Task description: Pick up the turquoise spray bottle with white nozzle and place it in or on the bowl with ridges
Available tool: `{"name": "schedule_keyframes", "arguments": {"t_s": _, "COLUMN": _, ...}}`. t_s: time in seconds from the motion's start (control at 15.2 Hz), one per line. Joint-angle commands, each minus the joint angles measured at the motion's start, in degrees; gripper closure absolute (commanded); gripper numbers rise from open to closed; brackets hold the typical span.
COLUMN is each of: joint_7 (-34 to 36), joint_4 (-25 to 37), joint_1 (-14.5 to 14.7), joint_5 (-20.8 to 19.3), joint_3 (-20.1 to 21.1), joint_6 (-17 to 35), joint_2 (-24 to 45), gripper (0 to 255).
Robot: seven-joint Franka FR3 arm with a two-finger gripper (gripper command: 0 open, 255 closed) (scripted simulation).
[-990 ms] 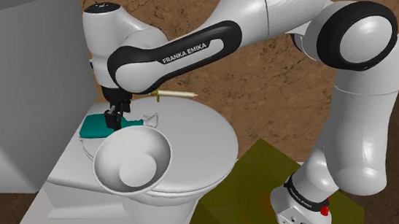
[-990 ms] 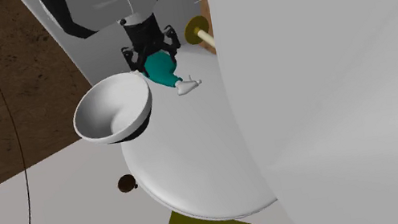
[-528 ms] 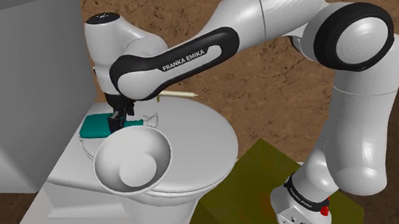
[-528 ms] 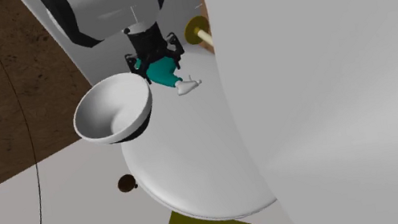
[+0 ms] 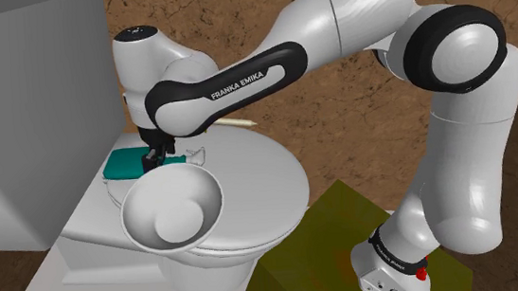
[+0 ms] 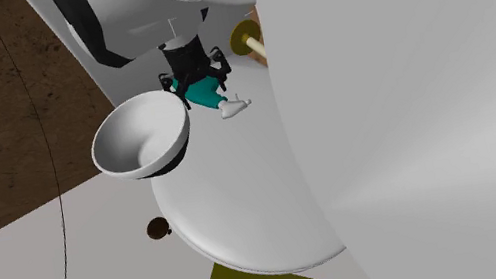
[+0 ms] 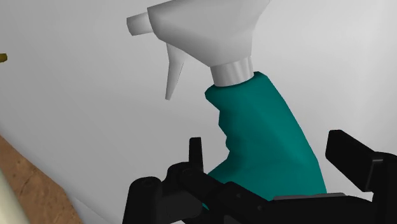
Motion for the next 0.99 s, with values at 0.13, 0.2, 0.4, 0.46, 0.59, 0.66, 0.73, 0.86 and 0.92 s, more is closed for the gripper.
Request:
{"name": "schedule_keyframes", "arguments": {"t_s": 0.13, "joint_7": 0.2, "joint_4": -0.4, "joint_1": 0.2, "joint_5": 0.0, "joint_3": 0.1, "joint_6": 0.0, "joint_2": 0.1, "gripper": 255}}
{"name": "schedule_keyframes", "arguments": {"t_s": 0.2, "joint_7": 0.1, "joint_4": -0.5, "joint_1": 0.1, "joint_5": 0.0, "joint_3": 0.1, "joint_6": 0.1, "joint_2": 0.1, "gripper": 255}}
{"name": "schedule_keyframes", "arguments": {"t_s": 0.4, "joint_7": 0.0, "joint_4": -0.5, "joint_1": 0.1, "joint_5": 0.0, "joint_3": 0.1, "joint_6": 0.1, "joint_2": 0.1, "gripper": 255}}
{"name": "schedule_keyframes", "arguments": {"t_s": 0.46, "joint_7": 0.0, "joint_4": -0.6, "joint_1": 0.1, "joint_5": 0.0, "joint_3": 0.1, "joint_6": 0.2, "joint_2": 0.1, "gripper": 255}}
{"name": "schedule_keyframes", "arguments": {"t_s": 0.59, "joint_7": 0.1, "joint_4": -0.5, "joint_1": 0.1, "joint_5": -0.1, "joint_3": 0.1, "joint_6": 0.2, "joint_2": 0.2, "gripper": 255}}
{"name": "schedule_keyframes", "arguments": {"t_s": 0.66, "joint_7": 0.0, "joint_4": -0.3, "joint_1": 0.1, "joint_5": 0.0, "joint_3": 0.1, "joint_6": -0.1, "joint_2": 0.1, "gripper": 255}}
{"name": "schedule_keyframes", "arguments": {"t_s": 0.73, "joint_7": -0.1, "joint_4": -0.1, "joint_1": 0.1, "joint_5": 0.2, "joint_3": 0.2, "joint_6": -0.7, "joint_2": -0.3, "gripper": 255}}
{"name": "schedule_keyframes", "arguments": {"t_s": 0.86, "joint_7": -0.5, "joint_4": 0.4, "joint_1": 0.0, "joint_5": 0.5, "joint_3": 0.3, "joint_6": -1.9, "joint_2": -1.0, "gripper": 255}}
{"name": "schedule_keyframes", "arguments": {"t_s": 0.92, "joint_7": -0.6, "joint_4": 0.7, "joint_1": 0.0, "joint_5": 0.7, "joint_3": 0.4, "joint_6": -2.5, "joint_2": -1.3, "gripper": 255}}
